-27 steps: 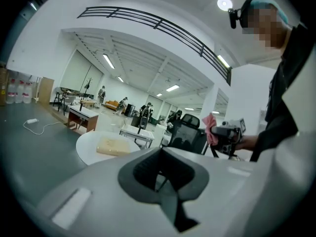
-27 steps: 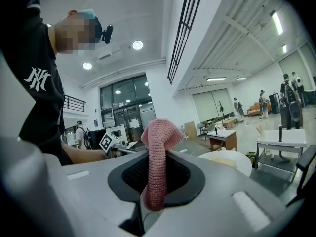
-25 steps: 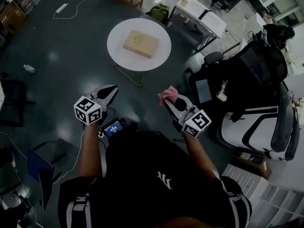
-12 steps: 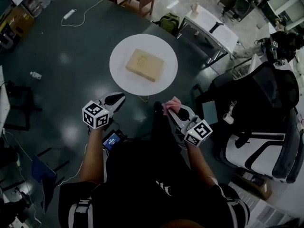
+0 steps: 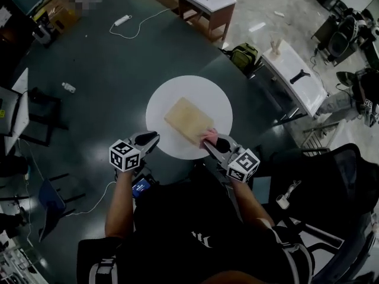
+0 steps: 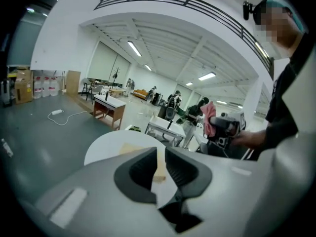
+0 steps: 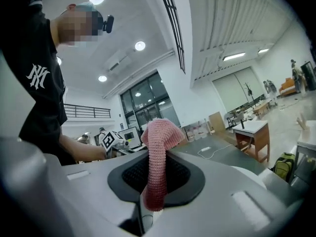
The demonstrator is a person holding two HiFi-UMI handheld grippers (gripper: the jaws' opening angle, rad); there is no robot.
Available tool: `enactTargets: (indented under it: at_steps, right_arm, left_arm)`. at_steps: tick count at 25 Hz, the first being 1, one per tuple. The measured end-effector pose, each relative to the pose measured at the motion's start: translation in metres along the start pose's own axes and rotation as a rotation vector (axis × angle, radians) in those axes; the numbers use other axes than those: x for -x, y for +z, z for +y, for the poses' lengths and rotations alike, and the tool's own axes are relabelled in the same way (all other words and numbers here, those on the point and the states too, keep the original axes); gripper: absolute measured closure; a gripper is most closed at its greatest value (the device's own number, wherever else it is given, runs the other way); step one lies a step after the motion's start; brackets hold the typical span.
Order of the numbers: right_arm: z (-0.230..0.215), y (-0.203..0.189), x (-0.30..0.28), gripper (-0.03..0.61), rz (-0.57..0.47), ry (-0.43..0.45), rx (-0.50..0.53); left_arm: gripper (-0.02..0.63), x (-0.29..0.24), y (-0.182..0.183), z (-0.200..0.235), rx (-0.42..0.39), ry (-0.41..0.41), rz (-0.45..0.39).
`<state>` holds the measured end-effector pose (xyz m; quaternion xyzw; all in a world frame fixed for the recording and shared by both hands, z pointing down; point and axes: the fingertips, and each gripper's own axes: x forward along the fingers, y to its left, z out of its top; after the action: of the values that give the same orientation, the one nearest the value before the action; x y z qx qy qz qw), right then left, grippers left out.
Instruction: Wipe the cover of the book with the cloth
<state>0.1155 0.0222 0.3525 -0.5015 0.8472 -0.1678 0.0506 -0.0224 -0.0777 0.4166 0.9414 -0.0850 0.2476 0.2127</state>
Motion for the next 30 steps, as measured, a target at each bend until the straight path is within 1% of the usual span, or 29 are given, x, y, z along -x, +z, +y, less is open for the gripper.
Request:
enactTargets:
  at_steps: [2, 5, 9, 12, 14, 17, 21, 24, 26, 28, 30]
  right_arm:
    - [-0.035, 0.01, -0.005, 0.534, 0.027, 0.044, 0.023]
    - [-0.08, 0.013, -0.02, 0.534, 0.095, 0.11, 0.072]
    - [-0.121, 0.003, -0.05, 0.532, 0.172, 0.198, 0.139]
    - [-0.139, -0.01, -0.08, 0.532, 0.223, 0.238, 0.227]
    - [-0.149, -0.022, -0.099, 0.532, 0.28, 0.27, 0.286]
    - [-0.163, -0.045, -0.125, 0.532, 0.389, 0.311, 0.364]
    - [-0.179, -0.073, -0.162, 0.532, 0.484, 0.334, 0.389]
    - [-0.19, -0.097, -0.185, 0.532, 0.552, 0.342, 0.394]
    - [-0.194, -0.116, -0.2, 0.532, 0.599, 0.353, 0.387]
    - [-0.197, -0.133, -0.214, 0.532, 0.636, 0.362, 0.416]
    - [-0.204, -0.148, -0.226, 0.532, 0.661, 0.366, 0.465]
  left_arm:
    - [0.563, -0.02, 0.016, 0.009, -0.007, 0.05, 0.007]
    - [0.56, -0.042, 0.022, 0.022, 0.0, 0.126, 0.035]
    - [0.54, -0.061, 0.012, 0.043, 0.046, 0.179, 0.063]
    - [0.529, -0.065, 0.0, 0.069, 0.077, 0.222, 0.087]
    - [0.528, -0.07, -0.009, 0.086, 0.103, 0.244, 0.103]
    - [0.514, -0.09, -0.028, 0.106, 0.155, 0.248, 0.136]
    - [0.511, -0.118, -0.054, 0.135, 0.205, 0.257, 0.173]
    - [0.503, -0.14, -0.073, 0.153, 0.195, 0.258, 0.22]
    - [0.499, -0.151, -0.085, 0.163, 0.204, 0.241, 0.24]
    - [0.489, -0.16, -0.095, 0.169, 0.218, 0.223, 0.253]
    - [0.48, -0.168, -0.104, 0.175, 0.207, 0.224, 0.276]
